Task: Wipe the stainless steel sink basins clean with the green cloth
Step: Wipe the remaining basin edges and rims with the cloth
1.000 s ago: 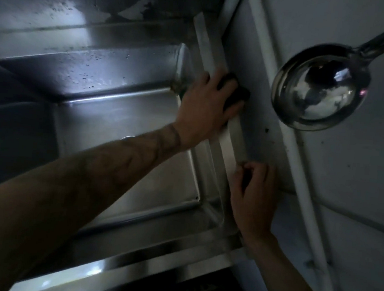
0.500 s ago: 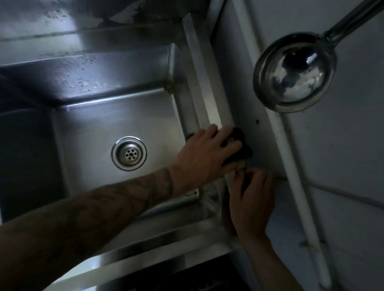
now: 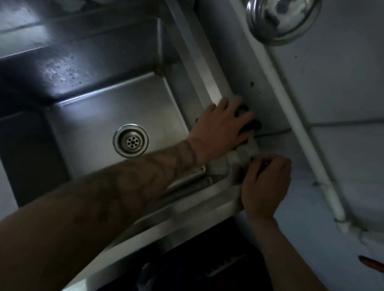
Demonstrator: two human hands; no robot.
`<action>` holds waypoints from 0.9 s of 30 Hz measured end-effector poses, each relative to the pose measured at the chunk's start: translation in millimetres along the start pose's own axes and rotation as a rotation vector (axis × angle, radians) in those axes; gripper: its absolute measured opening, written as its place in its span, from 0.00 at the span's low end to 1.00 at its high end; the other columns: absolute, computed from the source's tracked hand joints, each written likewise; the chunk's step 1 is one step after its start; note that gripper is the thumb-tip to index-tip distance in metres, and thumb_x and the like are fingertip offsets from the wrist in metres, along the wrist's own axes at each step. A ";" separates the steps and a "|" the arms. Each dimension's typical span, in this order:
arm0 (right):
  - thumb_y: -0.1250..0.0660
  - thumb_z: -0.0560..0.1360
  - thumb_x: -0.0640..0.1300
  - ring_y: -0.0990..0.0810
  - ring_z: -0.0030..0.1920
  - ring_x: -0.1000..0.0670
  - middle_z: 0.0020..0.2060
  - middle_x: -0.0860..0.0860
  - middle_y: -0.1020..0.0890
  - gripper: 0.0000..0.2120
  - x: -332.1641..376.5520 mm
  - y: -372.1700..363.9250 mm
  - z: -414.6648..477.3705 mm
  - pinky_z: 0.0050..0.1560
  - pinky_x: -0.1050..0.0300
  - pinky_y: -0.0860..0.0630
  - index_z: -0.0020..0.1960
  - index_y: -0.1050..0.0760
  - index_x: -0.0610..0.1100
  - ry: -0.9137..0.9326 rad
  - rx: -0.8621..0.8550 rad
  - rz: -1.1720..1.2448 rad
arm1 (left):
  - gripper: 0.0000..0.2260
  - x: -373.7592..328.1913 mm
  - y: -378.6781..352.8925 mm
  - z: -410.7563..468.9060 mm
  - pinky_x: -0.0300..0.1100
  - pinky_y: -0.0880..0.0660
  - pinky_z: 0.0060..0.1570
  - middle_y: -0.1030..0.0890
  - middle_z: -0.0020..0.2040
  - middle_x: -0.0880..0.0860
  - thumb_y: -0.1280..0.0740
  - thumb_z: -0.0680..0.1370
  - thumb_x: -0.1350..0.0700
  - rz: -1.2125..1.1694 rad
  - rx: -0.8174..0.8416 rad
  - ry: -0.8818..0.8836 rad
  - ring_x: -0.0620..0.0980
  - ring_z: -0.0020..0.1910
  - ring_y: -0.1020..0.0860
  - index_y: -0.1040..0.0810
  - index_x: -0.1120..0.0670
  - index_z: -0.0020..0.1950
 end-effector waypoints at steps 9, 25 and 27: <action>0.37 0.79 0.38 0.25 0.46 0.41 0.48 0.41 0.24 0.03 0.4 1.8 -0.7 0.48 0.49 0.34 0.49 0.29 0.39 -0.062 -0.073 0.089 | 0.17 -16.2 7.3 -6.7 0.56 0.21 0.47 0.23 0.63 0.63 0.36 0.83 0.44 -0.040 -0.099 0.198 0.64 0.53 0.23 0.21 0.55 0.64; 0.42 0.84 0.41 0.28 0.46 0.46 0.47 0.46 0.28 0.07 -12.3 43.8 -16.2 0.49 0.54 0.31 0.51 0.30 0.38 -0.017 -0.044 0.400 | 0.22 -71.2 -7.6 -30.6 0.57 0.23 0.57 0.25 0.68 0.58 0.34 0.82 0.39 -0.103 0.212 0.007 0.59 0.59 0.26 0.24 0.52 0.70; 0.41 0.84 0.40 0.28 0.47 0.45 0.47 0.42 0.27 0.07 -11.4 54.7 -22.5 0.50 0.54 0.32 0.51 0.29 0.37 0.018 -0.060 0.369 | 0.27 -83.2 -1.3 -40.9 0.56 0.27 0.63 0.24 0.70 0.55 0.32 0.80 0.39 -0.183 0.313 -0.115 0.57 0.61 0.27 0.27 0.50 0.76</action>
Point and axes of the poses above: each hand's wrist, its own z-axis towards the middle knuckle, its own y-axis out of the back of the hand, x = y × z, the point moved 4 cm from there along z, towards the middle knuckle
